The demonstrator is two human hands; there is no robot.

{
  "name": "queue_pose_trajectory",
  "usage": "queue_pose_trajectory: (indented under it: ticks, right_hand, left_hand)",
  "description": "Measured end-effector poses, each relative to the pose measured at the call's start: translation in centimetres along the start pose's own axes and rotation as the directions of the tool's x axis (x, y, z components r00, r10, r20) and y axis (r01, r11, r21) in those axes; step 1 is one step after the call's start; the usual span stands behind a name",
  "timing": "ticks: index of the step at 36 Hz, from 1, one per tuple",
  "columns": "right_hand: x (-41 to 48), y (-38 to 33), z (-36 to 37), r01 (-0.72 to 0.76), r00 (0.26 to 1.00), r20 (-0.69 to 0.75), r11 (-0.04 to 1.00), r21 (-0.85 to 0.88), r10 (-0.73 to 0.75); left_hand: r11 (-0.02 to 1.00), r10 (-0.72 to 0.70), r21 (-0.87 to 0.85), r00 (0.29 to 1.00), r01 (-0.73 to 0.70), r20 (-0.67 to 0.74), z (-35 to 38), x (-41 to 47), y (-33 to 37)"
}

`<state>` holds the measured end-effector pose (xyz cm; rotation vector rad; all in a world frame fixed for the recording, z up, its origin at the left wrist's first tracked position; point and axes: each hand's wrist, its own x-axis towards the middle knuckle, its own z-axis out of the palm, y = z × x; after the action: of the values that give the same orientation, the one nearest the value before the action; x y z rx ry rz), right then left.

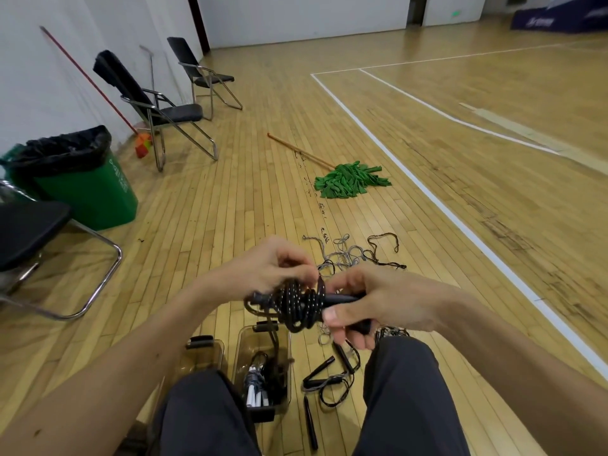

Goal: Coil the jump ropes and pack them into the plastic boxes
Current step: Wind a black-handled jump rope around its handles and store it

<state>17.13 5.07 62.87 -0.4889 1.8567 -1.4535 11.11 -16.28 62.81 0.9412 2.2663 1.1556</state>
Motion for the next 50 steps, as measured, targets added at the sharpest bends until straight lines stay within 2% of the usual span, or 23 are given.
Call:
queue_pose_trajectory:
  ticks: [2,4,10,12,13,15,16,21,23,28,33,36,38,42,46,50]
  right_hand:
    - [-0.2,-0.3,0.4,0.015,0.999,0.032,0.991,0.134,-0.019]
    - [-0.2,-0.7,0.8,0.032,0.997,0.059,0.981,0.194,-0.044]
    - [0.0,-1.1,1.2,0.182,0.983,-0.031,0.981,0.064,-0.180]
    - [0.1,-1.3,1.3,0.225,0.971,-0.092,0.972,0.063,-0.219]
    - [0.1,-1.5,1.3,0.245,0.963,-0.133,0.967,0.066,-0.235]
    - [0.5,-1.8,1.1,0.283,0.936,-0.245,0.954,0.098,-0.252]
    - [0.7,-1.9,0.9,0.305,0.917,-0.305,0.945,0.117,-0.258]
    - [2.2,-1.8,0.4,0.315,0.840,-0.494,0.943,0.105,-0.225]
    - [2.9,-1.3,0.0,0.296,0.810,-0.553,0.950,0.099,-0.195]
    - [4.2,0.4,-0.6,0.217,0.721,-0.649,0.968,-0.123,-0.244]
    - [5.0,2.1,-1.7,0.035,0.620,-0.731,0.940,-0.338,-0.286]
    - [5.2,3.1,-3.0,-0.069,0.603,-0.756,0.927,-0.369,-0.256]
    - [5.0,3.6,-3.5,-0.123,0.610,-0.757,0.916,-0.382,-0.234]
    - [4.9,4.1,-3.4,-0.199,0.639,-0.740,0.883,-0.425,-0.211]
    - [4.7,4.1,-2.9,-0.274,0.708,-0.690,0.844,-0.462,-0.148]
    - [3.9,3.4,-1.5,-0.318,0.842,-0.537,0.760,-0.566,-0.048]
  left_hand:
    - [0.988,0.042,-0.150,0.999,-0.041,0.000,-0.1,-0.2,0.0]
    - [0.957,0.072,-0.283,0.997,-0.068,0.006,0.0,-0.3,-0.4]
    - [0.873,0.032,-0.487,0.999,-0.030,-0.004,0.4,-0.9,-1.6]
    - [0.799,0.060,-0.601,0.998,-0.035,0.021,0.7,-1.5,-1.6]
    - [0.726,0.038,-0.688,0.999,-0.012,0.023,1.0,-1.8,-1.4]
    - [0.572,-0.138,-0.817,0.990,0.071,-0.011,2.0,-2.0,-0.6]
    - [0.537,-0.212,-0.839,0.977,0.086,-0.035,2.5,-1.9,-0.4]
    - [0.577,-0.288,-0.813,0.951,0.081,-0.110,3.7,-1.1,0.2]
    - [0.609,-0.351,-0.784,0.926,0.116,-0.136,3.8,-1.0,0.0]
    - [0.704,-0.438,-0.679,0.880,0.208,-0.184,4.3,-0.9,-0.1]
    - [0.799,-0.428,-0.526,0.890,0.291,-0.158,5.0,-1.2,0.3]
    - [0.861,-0.412,-0.387,0.899,0.331,-0.147,5.2,-1.4,0.0]
    - [0.895,-0.400,-0.288,0.900,0.342,-0.173,4.8,-1.5,-0.2]
    - [0.952,-0.262,0.089,0.933,0.291,-0.247,3.8,-1.5,-0.4]
    - [0.917,-0.174,0.329,0.968,0.227,-0.183,2.6,-1.6,0.0]
    - [0.817,-0.157,0.546,0.983,0.186,-0.100,1.2,-1.5,1.6]
